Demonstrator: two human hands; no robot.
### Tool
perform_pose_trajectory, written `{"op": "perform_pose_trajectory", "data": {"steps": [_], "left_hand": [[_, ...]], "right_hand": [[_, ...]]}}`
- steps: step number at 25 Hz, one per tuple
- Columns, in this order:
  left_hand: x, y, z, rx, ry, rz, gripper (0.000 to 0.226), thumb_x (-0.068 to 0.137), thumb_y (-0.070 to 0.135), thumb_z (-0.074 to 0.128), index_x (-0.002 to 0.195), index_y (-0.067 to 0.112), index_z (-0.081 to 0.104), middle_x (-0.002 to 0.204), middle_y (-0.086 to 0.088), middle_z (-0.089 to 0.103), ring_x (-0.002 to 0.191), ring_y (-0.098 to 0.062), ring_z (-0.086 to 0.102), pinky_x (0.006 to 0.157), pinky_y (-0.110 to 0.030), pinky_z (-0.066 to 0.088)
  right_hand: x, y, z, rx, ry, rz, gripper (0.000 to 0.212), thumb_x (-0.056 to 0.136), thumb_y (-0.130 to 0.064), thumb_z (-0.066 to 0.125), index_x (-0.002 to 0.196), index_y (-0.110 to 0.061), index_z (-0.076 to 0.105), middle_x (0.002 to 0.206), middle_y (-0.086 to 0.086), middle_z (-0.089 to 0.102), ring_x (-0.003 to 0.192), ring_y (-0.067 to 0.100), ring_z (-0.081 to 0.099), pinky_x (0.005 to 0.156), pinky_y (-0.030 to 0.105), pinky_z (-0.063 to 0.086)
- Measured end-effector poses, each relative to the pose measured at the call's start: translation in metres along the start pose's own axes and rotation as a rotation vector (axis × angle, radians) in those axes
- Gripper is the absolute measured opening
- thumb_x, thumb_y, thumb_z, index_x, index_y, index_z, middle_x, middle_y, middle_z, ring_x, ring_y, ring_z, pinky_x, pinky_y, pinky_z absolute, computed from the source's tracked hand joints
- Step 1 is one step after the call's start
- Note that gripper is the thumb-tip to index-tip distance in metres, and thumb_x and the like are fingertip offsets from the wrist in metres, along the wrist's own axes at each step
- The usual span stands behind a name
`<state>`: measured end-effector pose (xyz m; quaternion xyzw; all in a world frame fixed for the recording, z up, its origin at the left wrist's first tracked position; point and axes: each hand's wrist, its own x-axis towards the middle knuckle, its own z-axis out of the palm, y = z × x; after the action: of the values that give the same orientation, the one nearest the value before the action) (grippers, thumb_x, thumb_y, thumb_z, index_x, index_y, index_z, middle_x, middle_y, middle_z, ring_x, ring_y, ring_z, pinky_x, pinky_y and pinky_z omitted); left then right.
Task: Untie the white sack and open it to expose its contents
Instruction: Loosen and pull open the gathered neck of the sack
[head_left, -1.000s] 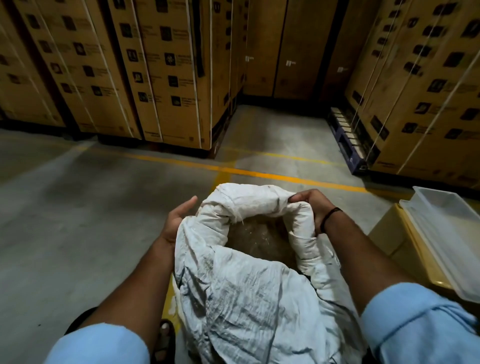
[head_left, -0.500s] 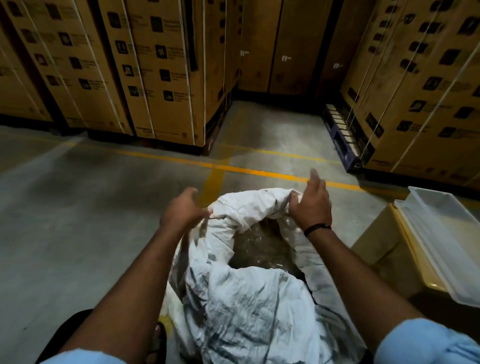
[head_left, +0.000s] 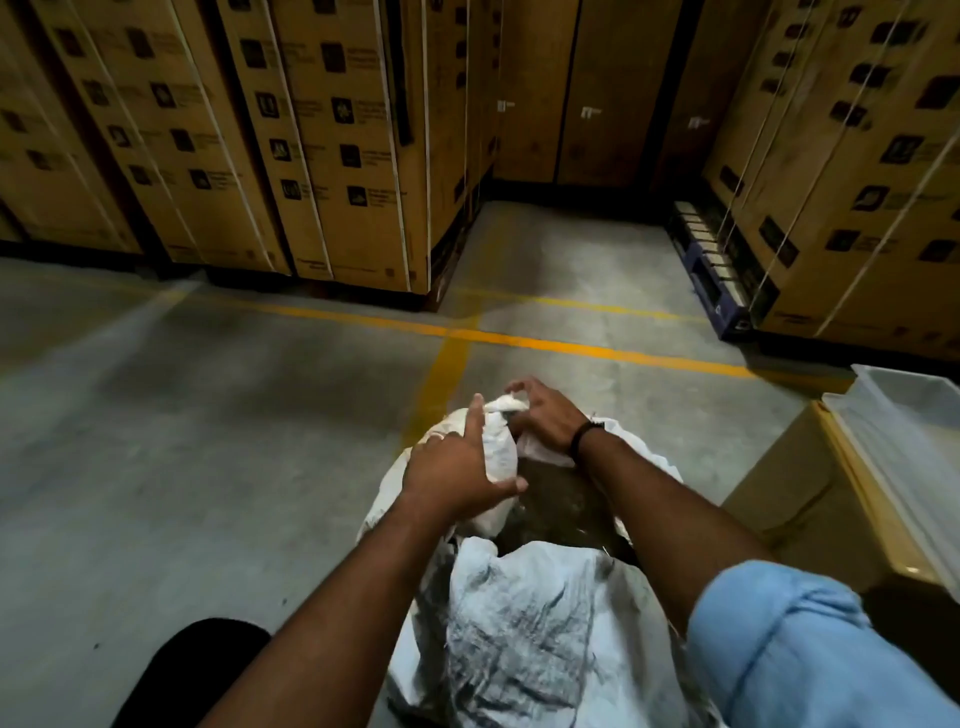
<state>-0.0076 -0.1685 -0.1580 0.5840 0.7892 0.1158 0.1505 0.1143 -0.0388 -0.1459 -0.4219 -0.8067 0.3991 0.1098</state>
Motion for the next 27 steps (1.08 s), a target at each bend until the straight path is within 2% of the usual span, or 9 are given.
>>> {"op": "perform_pose_trajectory", "data": {"steps": [3, 5, 7, 9, 11, 13, 15, 22, 27], "left_hand": [[0.010, -0.014, -0.002, -0.253, -0.012, -0.111, 0.114, 0.080, 0.073, 0.063, 0.161, 0.018, 0.006, 0.136, -0.016, 0.063, 0.122, -0.035, 0.061, 0.084, -0.033, 0.043], [0.023, -0.023, -0.002, -0.635, -0.033, -0.023, 0.077, 0.089, 0.060, 0.064, 0.148, 0.015, 0.043, 0.131, -0.007, 0.066, 0.120, -0.027, 0.063, 0.087, -0.030, 0.043], [0.034, -0.033, -0.002, -0.982, 0.076, -0.033, 0.027, 0.100, 0.039, 0.059, 0.110, 0.014, 0.066, 0.104, 0.001, 0.071, 0.093, -0.009, 0.068, 0.084, -0.031, 0.045], [0.031, -0.043, -0.004, -1.266, 0.097, -0.210, 0.027, 0.105, 0.039, 0.049, 0.097, 0.018, 0.064, 0.093, 0.003, 0.067, 0.083, -0.008, 0.063, 0.078, -0.032, 0.048], [0.027, -0.049, -0.005, -1.446, 0.005, -0.390, 0.040, 0.105, 0.046, 0.045, 0.116, 0.013, 0.064, 0.111, -0.004, 0.065, 0.099, -0.020, 0.061, 0.086, -0.033, 0.048], [0.030, -0.049, -0.002, -1.348, 0.011, -0.469, 0.054, 0.101, 0.050, 0.051, 0.124, 0.003, 0.066, 0.121, -0.010, 0.065, 0.108, -0.022, 0.061, 0.091, -0.034, 0.048], [0.031, -0.042, -0.003, -1.105, 0.060, -0.507, 0.058, 0.099, 0.056, 0.051, 0.115, 0.004, 0.070, 0.115, -0.013, 0.070, 0.104, -0.027, 0.066, 0.089, -0.035, 0.050], [-0.018, -0.024, -0.019, -0.475, 0.361, -0.506, 0.078, 0.092, 0.069, 0.043, 0.151, 0.018, 0.038, 0.152, -0.016, 0.045, 0.136, -0.042, 0.044, 0.112, -0.055, 0.031], [-0.079, 0.004, 0.002, -0.689, 0.414, -0.794, 0.129, 0.061, 0.090, 0.059, 0.159, 0.027, 0.005, 0.166, -0.016, 0.008, 0.145, -0.050, 0.020, 0.117, -0.063, 0.016]], "right_hand": [[0.019, -0.004, -0.008, 0.333, -0.164, 0.153, 0.029, 0.043, -0.020, 0.067, 0.072, -0.012, 0.069, 0.082, 0.014, 0.063, 0.079, 0.026, 0.057, 0.080, 0.047, 0.044], [0.021, 0.003, -0.009, 0.473, -0.281, 0.222, 0.039, 0.045, -0.017, 0.065, 0.084, -0.009, 0.069, 0.089, 0.018, 0.060, 0.082, 0.030, 0.055, 0.083, 0.042, 0.040], [0.021, 0.005, -0.007, 0.581, -0.294, 0.217, 0.044, 0.057, -0.016, 0.069, 0.100, -0.007, 0.071, 0.101, 0.024, 0.063, 0.091, 0.032, 0.057, 0.089, 0.043, 0.040], [0.022, 0.001, -0.006, 0.564, -0.113, 0.113, 0.071, 0.065, -0.027, 0.078, 0.129, -0.006, 0.057, 0.122, 0.027, 0.062, 0.106, 0.027, 0.058, 0.097, 0.041, 0.041], [0.015, -0.002, -0.005, 0.165, 0.204, -0.085, 0.099, 0.074, -0.046, 0.076, 0.152, -0.016, 0.024, 0.132, 0.015, 0.060, 0.116, 0.021, 0.057, 0.100, 0.038, 0.043], [-0.001, 0.011, -0.005, -0.387, 0.495, -0.295, 0.100, 0.080, -0.059, 0.063, 0.156, -0.020, 0.010, 0.135, 0.008, 0.056, 0.119, 0.024, 0.054, 0.101, 0.042, 0.042], [-0.025, 0.023, -0.008, -0.647, 0.538, -0.340, 0.097, 0.081, -0.060, 0.057, 0.156, -0.017, 0.014, 0.137, 0.008, 0.053, 0.122, 0.027, 0.052, 0.102, 0.045, 0.038], [-0.145, 0.036, 0.009, -0.573, 0.504, -0.310, 0.079, 0.082, -0.059, 0.053, 0.149, -0.021, 0.034, 0.136, 0.004, 0.051, 0.124, 0.026, 0.049, 0.099, 0.042, 0.041], [-0.208, 0.039, 0.063, -0.377, 0.626, -0.045, 0.077, 0.083, -0.060, 0.051, 0.146, -0.019, 0.036, 0.137, 0.005, 0.051, 0.126, 0.027, 0.047, 0.098, 0.046, 0.042]]}}
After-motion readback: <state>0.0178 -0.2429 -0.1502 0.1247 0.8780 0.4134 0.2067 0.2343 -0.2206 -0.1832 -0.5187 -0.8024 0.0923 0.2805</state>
